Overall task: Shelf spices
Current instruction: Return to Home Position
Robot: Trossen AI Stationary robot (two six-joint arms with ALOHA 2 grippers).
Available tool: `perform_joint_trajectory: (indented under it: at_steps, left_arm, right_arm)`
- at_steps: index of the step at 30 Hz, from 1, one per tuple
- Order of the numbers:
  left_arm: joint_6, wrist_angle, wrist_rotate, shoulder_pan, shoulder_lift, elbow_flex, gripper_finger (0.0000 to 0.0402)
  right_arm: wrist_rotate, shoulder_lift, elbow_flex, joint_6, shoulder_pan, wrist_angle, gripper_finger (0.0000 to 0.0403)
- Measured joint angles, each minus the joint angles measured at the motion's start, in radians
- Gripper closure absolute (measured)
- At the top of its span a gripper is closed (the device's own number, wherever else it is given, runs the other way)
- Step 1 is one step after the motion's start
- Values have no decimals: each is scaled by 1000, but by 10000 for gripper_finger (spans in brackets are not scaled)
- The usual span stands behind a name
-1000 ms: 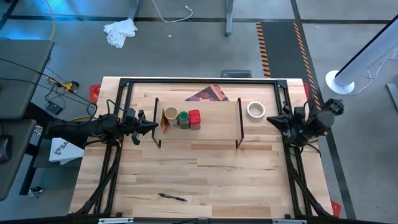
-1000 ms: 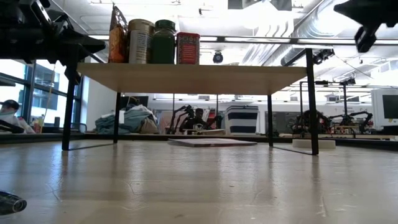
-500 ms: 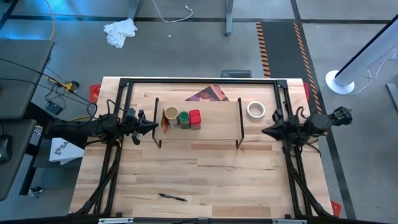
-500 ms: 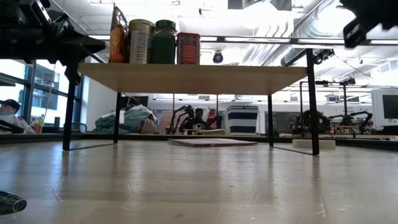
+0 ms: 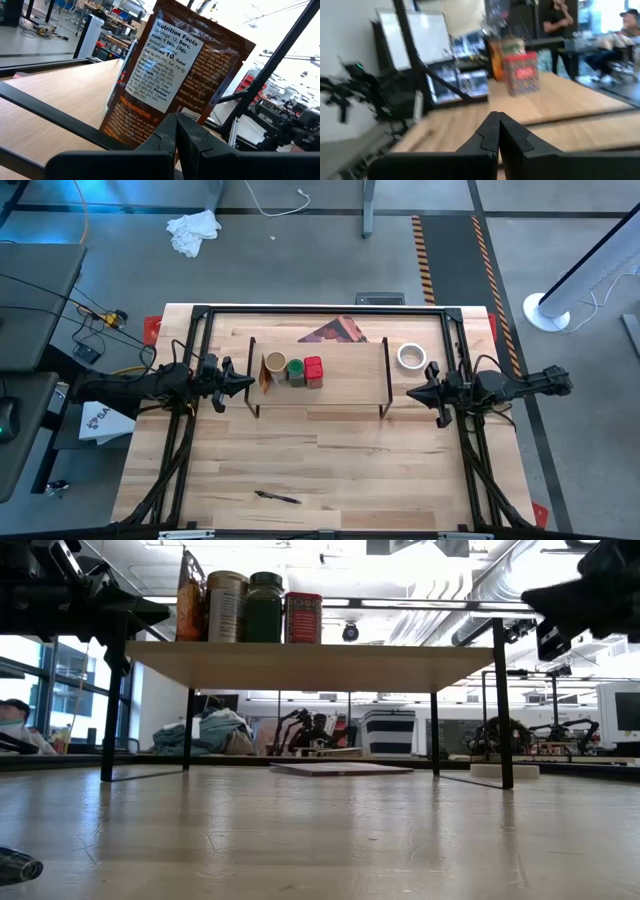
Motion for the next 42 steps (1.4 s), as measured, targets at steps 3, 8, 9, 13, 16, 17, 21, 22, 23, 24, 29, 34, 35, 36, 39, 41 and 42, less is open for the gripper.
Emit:
perform_joint_trajectory:
  at_steps: [3,8,9,13,16,17,21,22,23,24,29,34,35,36,39,41,42]
  left_arm:
    - [0,0,0,0,0,0,401]
    - [0,1,1,0,0,0,401]
    - [0,1,1,0,0,0,401]
    - [0,1,1,0,0,0,401]
    - [0,1,1,0,0,0,401]
    - [0,1,1,0,0,0,401]
    - [0,2,1,0,0,0,401]
    - [0,2,1,0,0,0,401]
    - [0,2,1,0,0,0,401]
    - [0,2,1,0,0,0,401]
    - [0,2,1,0,0,0,401]
    - [0,2,1,0,0,0,401]
    - [0,2,1,0,0,0,401]
    - [0,2,1,0,0,0,401]
    - [0,2,1,0,0,0,401]
    - [0,2,1,0,0,0,401]
    - [0,2,1,0,0,0,401]
  right_arm:
    - [-11,12,1,-16,-33,-71,403]
    - [-31,86,1,-70,-81,-76,403]
    - [-33,106,1,-70,-88,-77,403]
    - [-35,196,1,-104,-103,-77,403]
    - [-35,256,1,-141,-105,-78,403]
    - [-35,270,1,-142,-105,-77,403]
    - [-30,295,1,-141,-105,-77,403]
    - [-24,295,1,-141,-105,-77,403]
    - [-17,295,1,-141,-105,-76,403]
    - [-9,295,1,-141,-105,-75,403]
    - [8,295,1,-141,-105,-71,403]
    - [8,295,1,-141,-105,-71,403]
    - [8,295,1,-141,-105,-71,403]
    - [8,295,1,-141,-105,-71,403]
    - [8,295,1,-141,-105,-71,403]
    - [8,295,1,-141,-105,-71,403]
    - [8,295,1,-141,-105,-71,403]
